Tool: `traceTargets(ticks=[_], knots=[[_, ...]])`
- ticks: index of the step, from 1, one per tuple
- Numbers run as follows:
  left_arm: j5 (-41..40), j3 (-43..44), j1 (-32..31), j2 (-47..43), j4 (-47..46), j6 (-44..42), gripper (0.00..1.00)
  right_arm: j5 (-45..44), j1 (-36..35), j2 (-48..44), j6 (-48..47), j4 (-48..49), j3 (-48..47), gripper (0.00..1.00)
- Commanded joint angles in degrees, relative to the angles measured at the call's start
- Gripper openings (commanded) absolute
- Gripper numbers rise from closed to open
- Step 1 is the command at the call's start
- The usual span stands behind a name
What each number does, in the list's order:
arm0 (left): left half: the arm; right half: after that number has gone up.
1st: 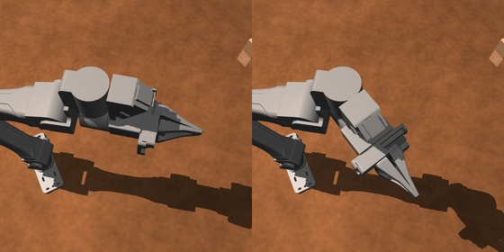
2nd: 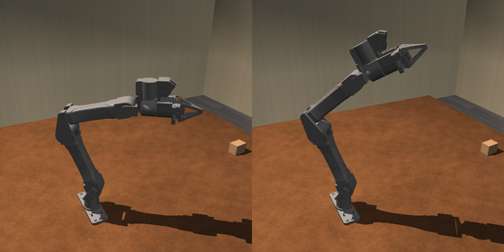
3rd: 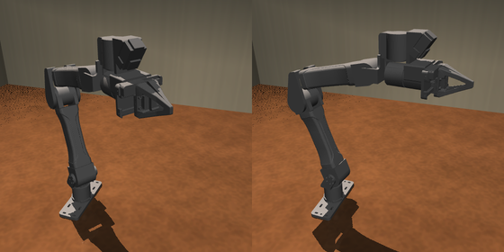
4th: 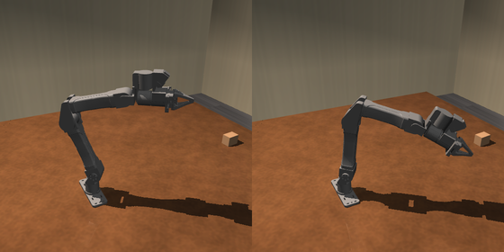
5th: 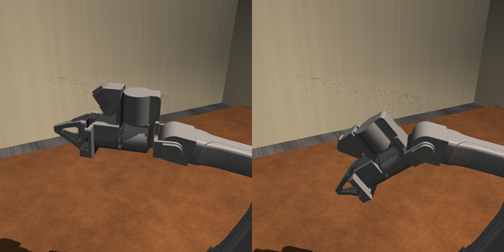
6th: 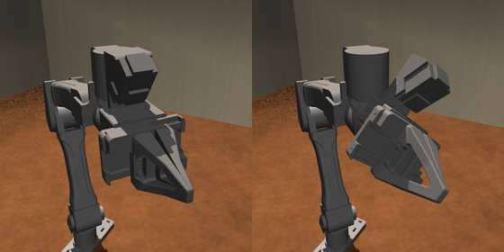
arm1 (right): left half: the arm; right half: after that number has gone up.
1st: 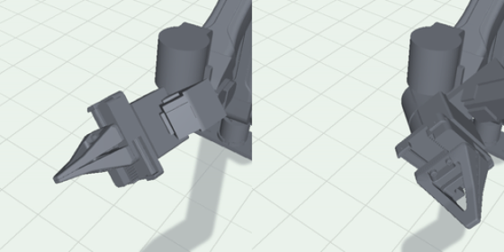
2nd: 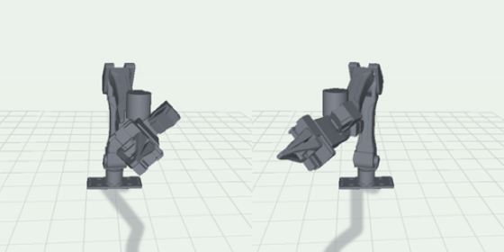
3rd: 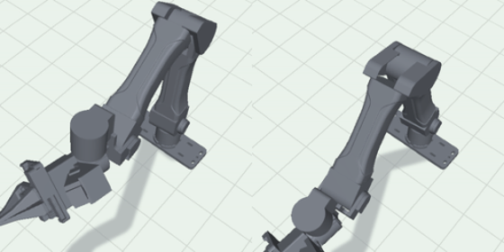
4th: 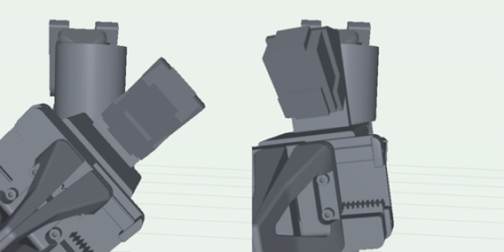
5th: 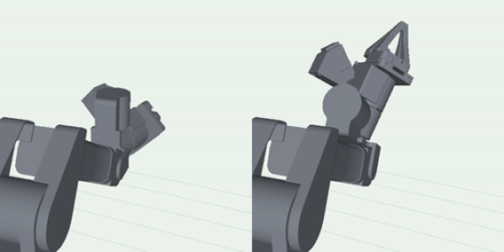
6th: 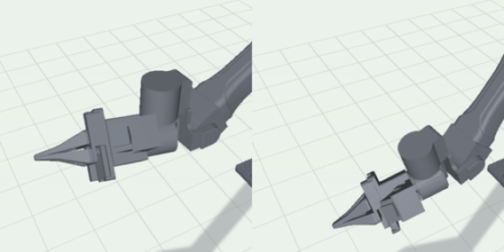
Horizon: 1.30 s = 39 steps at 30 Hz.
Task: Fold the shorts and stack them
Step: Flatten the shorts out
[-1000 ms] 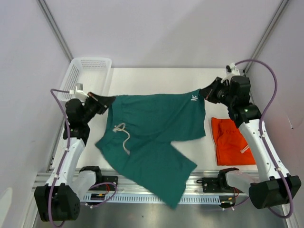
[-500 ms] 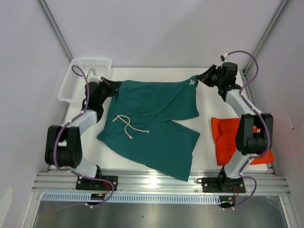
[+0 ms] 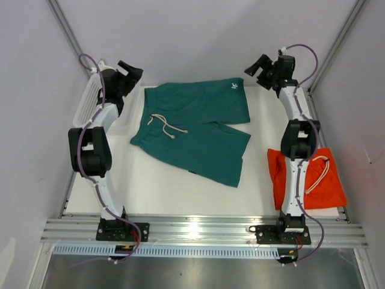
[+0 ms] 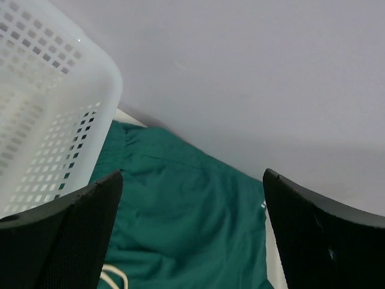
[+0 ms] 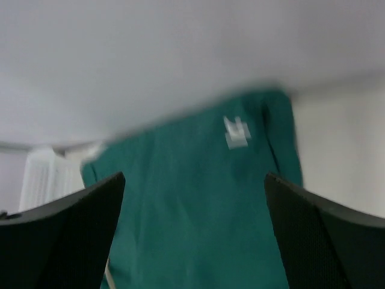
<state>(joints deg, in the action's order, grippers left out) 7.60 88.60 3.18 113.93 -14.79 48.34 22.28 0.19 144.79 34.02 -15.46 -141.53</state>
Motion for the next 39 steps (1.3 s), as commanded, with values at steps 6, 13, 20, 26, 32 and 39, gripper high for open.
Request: traceTargets(ticks=[6,13,20,26,32,39], knots=[[5.2,-2.5,-4.8,-15.2,13.6,-6.6,0.99,-3.8,-2.1,-37.1,-2.6,1.1,45.1,0.99],[2.2,-24.0,-7.8,-33.8,18.8,-6.1,0.99,-6.7,-7.5,-58.8,0.9,-0.1,77.0,0.85],[-0.3,-42.4,-7.7,-50.2,21.2,-4.4,0.99,-21.0,-22.0,-79.9,9.7,-5.6,95.5,0.77],[-2.3,-47.2,-7.6,-54.6,23.8,-4.7,0.99,-32.2,-35.8,-87.7,31.7,-10.5,103.1,0.72],[-2.7,-54.7,-7.0,-58.1,20.2,-2.6,0.99,-37.3,-44.7,-85.7,45.2,-10.6,106.8,0.64],[-2.7,-57.5,-5.1,-59.3,18.3,-2.6,0.99,-36.8,-44.8,-79.8,50.9,-6.1,110.1,0.51]])
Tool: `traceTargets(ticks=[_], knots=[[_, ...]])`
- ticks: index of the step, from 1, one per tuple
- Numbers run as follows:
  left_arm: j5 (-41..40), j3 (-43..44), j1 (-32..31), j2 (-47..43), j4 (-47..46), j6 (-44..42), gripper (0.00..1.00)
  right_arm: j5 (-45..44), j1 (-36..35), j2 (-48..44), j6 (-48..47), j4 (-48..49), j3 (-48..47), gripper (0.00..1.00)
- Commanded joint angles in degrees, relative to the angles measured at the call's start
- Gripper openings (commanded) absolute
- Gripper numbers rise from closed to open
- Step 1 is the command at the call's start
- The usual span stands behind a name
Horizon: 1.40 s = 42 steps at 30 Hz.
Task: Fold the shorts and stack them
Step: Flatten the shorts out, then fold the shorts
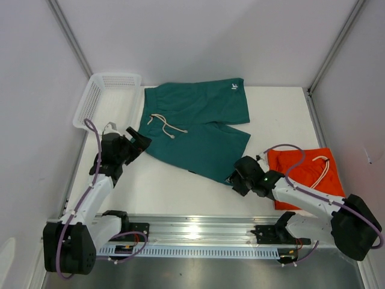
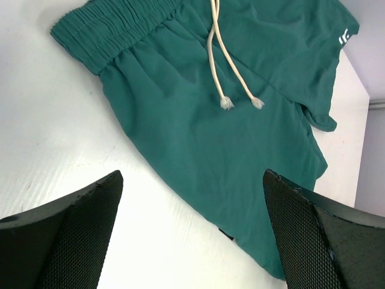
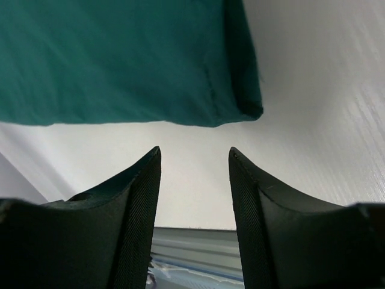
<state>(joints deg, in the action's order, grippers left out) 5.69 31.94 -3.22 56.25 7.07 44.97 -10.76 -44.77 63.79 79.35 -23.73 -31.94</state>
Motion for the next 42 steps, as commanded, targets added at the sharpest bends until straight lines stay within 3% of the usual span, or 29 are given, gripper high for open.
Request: traceTargets(ticks=[1,16,20,21,22,23,24,31,35,42], knots=[[-0.6,-1.2,1.5,-1.6,-3.9,0.7,0.99,-4.1,0.1,1.9,6.4,2.1,0.6,0.50],[-1.1,-5.7,5.0,1.8,-13.0,4.2,0.96,-6.5,5.2,10.1,9.2,4.3,1.9,0.49],[-2.2,-6.3,5.2,4.7,-15.1,4.6,0.96,-6.8,6.8,11.6,8.9,3.5,1.9,0.31],[-2.0,-6.5,5.2,5.5,-16.5,4.8,0.95,-6.9,7.1,11.3,8.5,3.0,1.9,0.25],[-1.7,-6.8,5.2,6.3,-17.2,5.1,0.95,-7.1,7.2,10.8,8.1,2.4,1.8,0.09],[-1.7,-7.0,5.2,8.1,-17.7,5.2,0.94,-7.3,7.5,10.1,7.6,1.0,1.8,0.01],[-1.3,-7.2,5.2,8.8,-19.2,5.4,0.94,-8.3,7.5,9.1,7.7,-0.4,1.9,0.00],[0.5,-14.0,5.1,14.9,-29.6,10.0,0.91,-12.6,7.5,-8.0,8.6,-8.3,6.8,0.00],[1.5,-14.9,5.1,20.6,-36.8,12.2,0.87,-13.8,7.5,-13.4,8.4,-10.5,8.5,0.00],[0.8,-13.5,3.8,27.3,-42.1,15.0,0.78,-12.4,7.5,-12.3,7.3,-9.9,8.3,0.00]])
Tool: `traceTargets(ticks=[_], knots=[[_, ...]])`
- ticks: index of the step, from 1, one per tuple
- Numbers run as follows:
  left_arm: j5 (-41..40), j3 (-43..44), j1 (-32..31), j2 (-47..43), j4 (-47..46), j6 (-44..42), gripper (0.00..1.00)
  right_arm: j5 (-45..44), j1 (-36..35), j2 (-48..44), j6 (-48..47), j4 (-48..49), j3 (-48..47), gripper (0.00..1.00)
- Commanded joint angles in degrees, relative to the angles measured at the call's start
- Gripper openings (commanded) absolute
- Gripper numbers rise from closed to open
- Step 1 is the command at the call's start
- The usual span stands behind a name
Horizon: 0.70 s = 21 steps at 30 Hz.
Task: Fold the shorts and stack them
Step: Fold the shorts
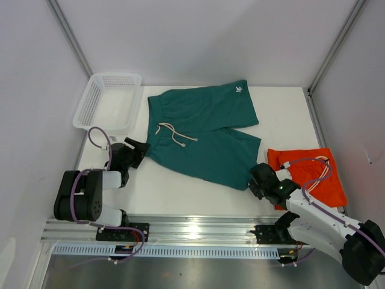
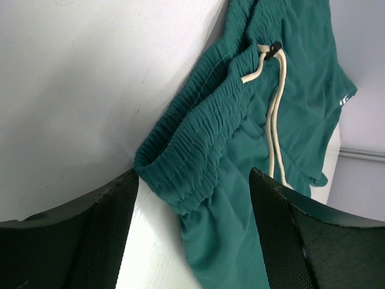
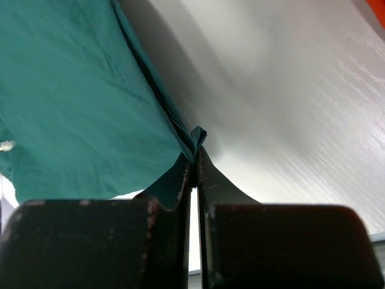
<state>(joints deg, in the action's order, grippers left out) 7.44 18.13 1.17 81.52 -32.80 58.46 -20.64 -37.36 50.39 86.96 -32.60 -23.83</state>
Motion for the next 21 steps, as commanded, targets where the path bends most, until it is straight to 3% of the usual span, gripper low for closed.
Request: traceTargets(ticks=[1,4,7,8,12,15,21], knots=[[-1.4,1.2,-0.6,2.5,-2.0,1.6,0.77,-2.3,0.0,1.6,-0.4,-1.0,0.0,0.00],[-2.6,1.3,-3.2,3.8,-2.5,1.9,0.65,-1.7,-0.1,3.0,-0.6,-0.8,-0.3,0.00],[-3.0,0.6,-3.7,3.7,-4.3,1.6,0.24,-1.8,0.0,2.8,-0.8,-2.1,-1.3,0.00],[-3.1,0.5,-3.7,3.3,-3.7,1.5,0.01,-1.8,-0.1,2.6,-0.9,-2.9,-2.2,0.00],[-6.5,-1.7,-3.9,-4.8,2.0,0.8,0.00,-1.9,-0.1,1.1,-1.4,-9.3,-6.0,0.00],[-7.1,-2.4,-5.1,-14.2,12.1,-0.2,0.00,-3.3,-0.7,-0.4,-0.3,-20.7,-11.9,0.00],[-16.8,-3.6,-16.5,-36.5,37.8,2.8,0.00,-8.4,-5.4,-5.2,2.7,-36.2,-19.0,0.00]])
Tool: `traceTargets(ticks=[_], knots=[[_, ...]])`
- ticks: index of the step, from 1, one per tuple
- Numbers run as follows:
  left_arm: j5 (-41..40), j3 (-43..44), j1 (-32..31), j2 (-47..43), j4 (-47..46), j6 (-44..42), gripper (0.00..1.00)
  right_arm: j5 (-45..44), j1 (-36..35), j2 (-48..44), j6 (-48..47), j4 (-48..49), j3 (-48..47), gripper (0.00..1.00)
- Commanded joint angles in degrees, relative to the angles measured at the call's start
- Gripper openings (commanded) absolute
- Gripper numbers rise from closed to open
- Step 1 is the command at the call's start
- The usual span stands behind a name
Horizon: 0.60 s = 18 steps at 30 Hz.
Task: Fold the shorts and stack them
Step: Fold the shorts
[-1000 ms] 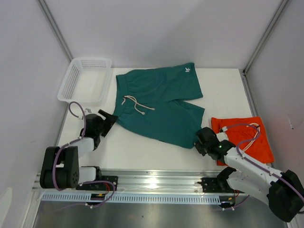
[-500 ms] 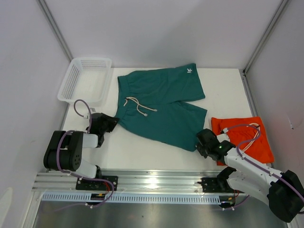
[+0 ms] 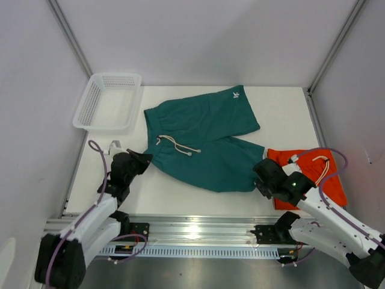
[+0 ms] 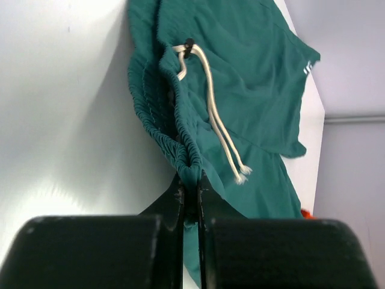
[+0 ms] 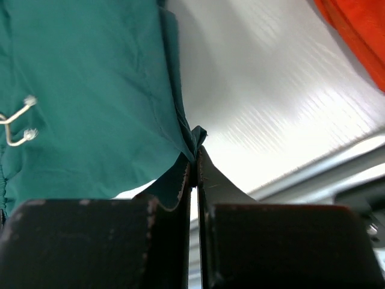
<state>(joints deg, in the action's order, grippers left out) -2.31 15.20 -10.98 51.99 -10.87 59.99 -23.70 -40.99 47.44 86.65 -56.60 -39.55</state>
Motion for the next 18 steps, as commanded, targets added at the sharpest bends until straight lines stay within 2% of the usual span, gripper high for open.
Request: traceTargets(ticks=[1,4,8,11,15,18], knots=[[-8.6,-0.7,-4.9,-12.3,21.7,2.3,0.00,-5.6,-1.9,-3.0,3.3,-13.6,-3.7,0.00],[-10.3,0.9,-5.0,-19.5,32.6,6.0,0.00,-6.9,-2.0,-4.8,3.2,-14.9,-6.7,0.00],[-13.2,6.6,-5.0,-21.4,41.7,7.0,0.00,-11.5,-1.7,-3.6,0.0,-14.9,-12.7,0.00],[-15.5,12.3,-4.9,-17.3,45.8,9.3,0.00,-13.2,1.6,1.1,-7.0,-11.6,-18.1,0.00],[-17.5,19.8,-4.9,-9.2,51.4,13.3,0.00,-8.0,8.8,8.6,-18.5,-2.2,-22.9,0.00],[-18.2,23.2,-4.9,-5.9,51.2,13.8,0.00,-4.7,14.6,11.1,-26.2,5.1,-24.7,0.00]])
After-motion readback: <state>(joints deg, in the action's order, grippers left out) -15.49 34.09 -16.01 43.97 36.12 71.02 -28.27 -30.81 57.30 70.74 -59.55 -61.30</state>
